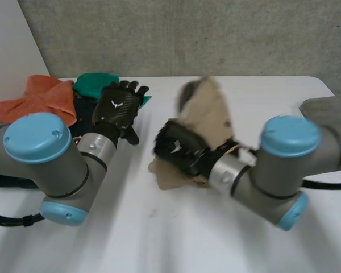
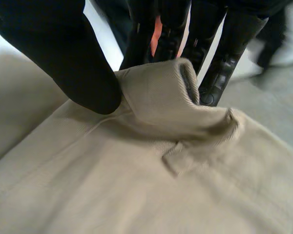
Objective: Fold the laundry.
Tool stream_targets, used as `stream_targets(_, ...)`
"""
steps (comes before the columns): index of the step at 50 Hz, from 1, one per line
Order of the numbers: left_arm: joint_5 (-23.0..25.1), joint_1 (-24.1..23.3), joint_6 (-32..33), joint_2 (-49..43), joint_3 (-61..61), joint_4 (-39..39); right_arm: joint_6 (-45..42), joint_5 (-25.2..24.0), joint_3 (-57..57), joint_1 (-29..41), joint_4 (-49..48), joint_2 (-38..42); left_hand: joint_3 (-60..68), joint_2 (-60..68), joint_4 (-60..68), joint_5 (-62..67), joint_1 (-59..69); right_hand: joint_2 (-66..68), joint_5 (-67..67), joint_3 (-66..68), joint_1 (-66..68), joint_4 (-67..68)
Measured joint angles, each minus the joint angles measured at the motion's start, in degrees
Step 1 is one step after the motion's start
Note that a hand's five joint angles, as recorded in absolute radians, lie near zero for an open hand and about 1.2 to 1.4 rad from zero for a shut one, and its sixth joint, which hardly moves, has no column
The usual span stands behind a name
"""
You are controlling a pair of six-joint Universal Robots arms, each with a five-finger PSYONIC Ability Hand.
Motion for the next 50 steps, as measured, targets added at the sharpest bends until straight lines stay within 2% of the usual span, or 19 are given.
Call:
stream_targets(1, -0.21, 0.02, -0.37, -0.23, 1.04, -0.15, 1.83, -0.70, -1.04, 0.94, 0.19, 1.64, 0.00, 0.00, 0.00, 0.00, 0.00, -6.22, -5.42, -5.69, -5.48, -5.79)
stream_targets(2, -0.39, 0.04, -0.72, -0.44, 1.95, -0.32, 3.65, -0.90, -1.70, 1.38, 0.32, 2.53, 0.00, 0.00, 0.00, 0.00, 0.00, -18.10, -16.37, -18.29, -16.73, -17.07)
stream_targets(3, -0.39, 0.04, -0.72, -0.44, 1.95, -0.32, 3.65, -0.90, -1.70, 1.38, 0.32, 2.53, 0.00, 0.00, 0.00, 0.00, 0.00, -18.10, -16.37, -18.29, -16.73, -17.07)
stream_targets(4, -0.80, 0.14, -1.51, -0.93, 3.87, -0.84, 7.95, -0.51, -2.70, 1.73, 0.54, 3.58, 0.00, 0.00, 0.00, 0.00, 0.00, -33.46, -32.09, -33.24, -30.20, -32.41)
stream_targets(5, -0.89, 0.16, -1.70, -1.06, 4.33, -1.00, 9.08, -0.30, -2.85, 1.72, 0.61, 3.65, 0.00, 0.00, 0.00, 0.00, 0.00, -39.98, -38.12, -39.66, -33.29, -38.83)
stream_targets(6, -1.20, 0.27, -2.50, -1.72, 6.33, -1.78, 14.41, 1.31, -3.28, 1.43, 0.76, 3.29, 0.00, 0.00, 0.00, 0.00, 0.00, -48.07, -46.76, -48.26, -36.08, -48.08)
stream_targets(12, -1.43, 0.10, -4.65, -4.94, 13.58, -5.59, 35.16, 9.33, -3.08, -1.33, 1.11, -2.63, 0.00, 0.00, 0.00, 0.00, 0.00, -49.85, -49.05, -50.63, -36.16, -49.92)
stream_targets(13, -1.08, -0.33, -5.13, -6.62, 16.58, -7.37, 43.48, 12.48, -2.66, -2.97, 1.26, -5.74, 0.00, 0.00, 0.00, 0.00, 0.00, -49.85, -49.14, -50.63, -36.16, -49.92)
stream_targets(17, 0.37, -2.02, -5.69, -10.50, 22.40, -10.97, 55.69, 16.21, -2.81, -6.69, 2.34, -9.27, 0.00, 0.00, 0.00, 0.00, 0.00, -49.85, -49.14, -50.63, -36.16, -49.92)
stream_targets(20, 1.68, -3.71, -5.89, -13.70, 26.41, -13.99, 60.01, 17.09, -4.49, -9.05, 4.46, -8.81, 0.00, 0.00, 0.00, 0.00, 0.00, -49.85, -49.14, -50.63, -36.16, -49.92)
stream_targets(25, 2.56, -5.70, -6.03, -18.41, 31.20, -19.41, 61.66, 16.90, -12.06, -11.10, 11.99, -2.37, 0.00, 0.00, 0.00, 0.00, 0.00, -49.85, -49.14, -50.63, -36.16, -49.92)
stream_targets(35, 1.04, -5.68, -5.77, -23.12, 32.88, -28.70, 59.83, 15.89, -29.67, -11.10, 29.20, 13.93, 0.00, 0.00, 0.00, 0.00, 0.00, -49.85, -49.14, -50.63, -36.16, -49.92)
stream_targets(39, 0.97, -5.34, -5.41, -24.39, 32.95, -31.74, 58.16, 15.97, -31.06, -11.08, 31.01, 16.04, 0.00, 0.00, 0.00, 0.00, 0.00, -49.85, -49.14, -50.63, -36.16, -49.92)
stream_targets(44, 1.34, -5.12, -4.50, -25.48, 33.49, -34.05, 51.71, 17.17, -32.82, -11.04, 34.80, 19.22, 0.00, 0.00, 0.00, 0.00, 0.00, -50.83, -49.14, -51.18, -37.41, -49.92)
stream_targets(50, 1.84, -5.06, -3.44, -25.63, 34.87, -34.79, 47.45, 19.30, -32.99, -10.94, 35.96, 18.81, 0.00, 0.00, 0.00, 0.00, 0.00, -51.10, -49.14, -51.86, -38.14, -49.91)
